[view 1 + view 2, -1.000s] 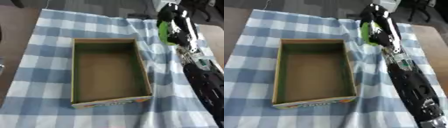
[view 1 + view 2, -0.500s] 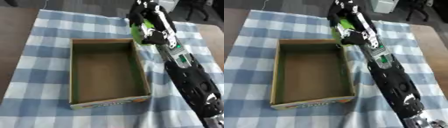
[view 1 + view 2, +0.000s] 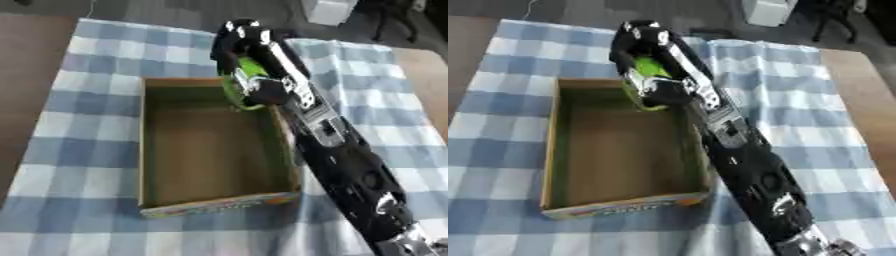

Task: Pick up objects on the table and place them in the box.

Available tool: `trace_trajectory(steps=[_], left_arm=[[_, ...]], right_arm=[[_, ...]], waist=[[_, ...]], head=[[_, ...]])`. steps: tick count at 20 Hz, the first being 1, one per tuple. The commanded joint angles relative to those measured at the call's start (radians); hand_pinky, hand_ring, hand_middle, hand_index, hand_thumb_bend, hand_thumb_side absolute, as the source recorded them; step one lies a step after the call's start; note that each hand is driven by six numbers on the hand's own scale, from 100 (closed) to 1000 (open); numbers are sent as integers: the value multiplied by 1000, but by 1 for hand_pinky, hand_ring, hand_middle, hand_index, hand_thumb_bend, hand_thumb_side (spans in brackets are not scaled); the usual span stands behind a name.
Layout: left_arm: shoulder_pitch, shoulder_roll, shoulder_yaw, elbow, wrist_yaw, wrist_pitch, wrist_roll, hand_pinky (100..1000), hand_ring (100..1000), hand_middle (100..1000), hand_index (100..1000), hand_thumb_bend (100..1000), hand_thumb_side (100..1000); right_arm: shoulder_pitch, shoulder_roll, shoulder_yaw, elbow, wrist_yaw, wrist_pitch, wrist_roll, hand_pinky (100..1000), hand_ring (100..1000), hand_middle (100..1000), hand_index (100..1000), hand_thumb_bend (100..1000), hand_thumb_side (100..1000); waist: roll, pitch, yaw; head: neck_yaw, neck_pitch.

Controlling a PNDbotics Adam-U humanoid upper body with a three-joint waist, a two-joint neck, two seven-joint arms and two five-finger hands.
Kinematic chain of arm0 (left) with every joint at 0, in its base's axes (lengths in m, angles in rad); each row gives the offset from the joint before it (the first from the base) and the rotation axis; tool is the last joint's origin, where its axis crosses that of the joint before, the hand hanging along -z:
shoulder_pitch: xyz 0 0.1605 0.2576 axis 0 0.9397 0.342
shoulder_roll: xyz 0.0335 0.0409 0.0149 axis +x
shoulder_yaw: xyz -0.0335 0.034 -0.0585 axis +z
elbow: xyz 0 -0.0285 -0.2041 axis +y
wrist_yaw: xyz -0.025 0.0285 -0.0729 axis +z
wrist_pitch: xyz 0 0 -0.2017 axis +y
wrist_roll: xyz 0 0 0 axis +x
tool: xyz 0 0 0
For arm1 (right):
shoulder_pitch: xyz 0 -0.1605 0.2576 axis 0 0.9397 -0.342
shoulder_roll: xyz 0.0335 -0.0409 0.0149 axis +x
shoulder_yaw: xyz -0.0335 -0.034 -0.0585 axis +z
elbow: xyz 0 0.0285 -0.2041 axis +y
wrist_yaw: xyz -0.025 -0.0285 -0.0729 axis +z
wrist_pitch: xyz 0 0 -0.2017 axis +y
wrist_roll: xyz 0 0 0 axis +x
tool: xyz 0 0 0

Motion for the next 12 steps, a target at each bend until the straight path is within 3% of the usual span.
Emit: trace_trajectory(steps=[1,2,3,4,5,12], left_arm=[[-17,11,2,-11,8,-3,-2,437,756,820,881,347,943],[-18,12,3,-11,9,-3,-2,437,756,820,881,347,943],[-18,12,3,-11,10,-3,-2,436,756,820,881,347,943],[-18,12,3,-11,10,-2,-2,436,756,820,881,347,943],[-18,13,3,-11,11,-2,-2,436,756,820,881,347,943],[-11,14,5,-11,10,0,-3,425,758,821,882,346,943]], right_arm=[[-19,9,6,22,18,-126,155,444,623,749,828,210,530],[-17,7,7,29,43,-141,192,444,647,765,846,264,486],[-13,7,4,37,67,-152,223,736,818,936,998,267,752],[-9,8,0,47,91,-161,251,750,826,946,1000,268,765],[-6,9,-4,55,107,-168,269,838,871,998,1000,256,862],[11,-1,-28,78,71,-194,338,937,938,1000,1000,301,985]], waist=[[9,-15,2],[8,-15,2],[8,-16,2],[8,-16,2],[8,-16,2],[8,-19,-3]], head=[[-7,-1],[-6,-1],[-4,-1],[-3,-1],[-1,-1],[11,-1]])
